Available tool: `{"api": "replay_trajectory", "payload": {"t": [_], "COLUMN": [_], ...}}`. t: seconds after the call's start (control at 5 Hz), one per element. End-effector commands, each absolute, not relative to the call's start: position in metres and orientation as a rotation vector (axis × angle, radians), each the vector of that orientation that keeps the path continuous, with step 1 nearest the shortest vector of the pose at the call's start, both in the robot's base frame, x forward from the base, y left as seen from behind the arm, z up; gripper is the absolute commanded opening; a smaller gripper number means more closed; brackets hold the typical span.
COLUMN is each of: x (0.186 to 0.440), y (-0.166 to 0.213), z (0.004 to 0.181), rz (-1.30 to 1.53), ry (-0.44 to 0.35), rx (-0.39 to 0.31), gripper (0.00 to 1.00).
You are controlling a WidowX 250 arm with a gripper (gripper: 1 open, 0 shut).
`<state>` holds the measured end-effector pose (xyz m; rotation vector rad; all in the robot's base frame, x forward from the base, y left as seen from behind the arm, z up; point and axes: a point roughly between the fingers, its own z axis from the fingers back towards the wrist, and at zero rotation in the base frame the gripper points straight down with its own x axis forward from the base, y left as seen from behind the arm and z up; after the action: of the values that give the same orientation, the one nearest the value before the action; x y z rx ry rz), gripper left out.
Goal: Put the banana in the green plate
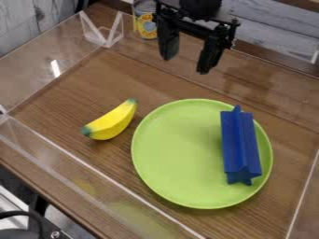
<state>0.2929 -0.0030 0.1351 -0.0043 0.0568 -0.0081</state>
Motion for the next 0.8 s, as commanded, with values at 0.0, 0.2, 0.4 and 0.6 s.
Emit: {"api": "replay_trajectory", "payload": {"t": [0.0, 0.2, 0.4, 0.6], "x": [0.282, 0.262, 0.246, 0.233], "y": [0.005, 0.016, 0.035, 0.056], "z": [0.130, 0.127, 0.125, 0.120], "rz": [-0.044, -0.128, -0.164, -0.218], "ry": [0.054, 0.029, -0.008, -0.037], "rx": [-0.003, 0.002, 0.016, 0.029], "gripper": [1.00, 1.00, 1.00, 1.00]}}
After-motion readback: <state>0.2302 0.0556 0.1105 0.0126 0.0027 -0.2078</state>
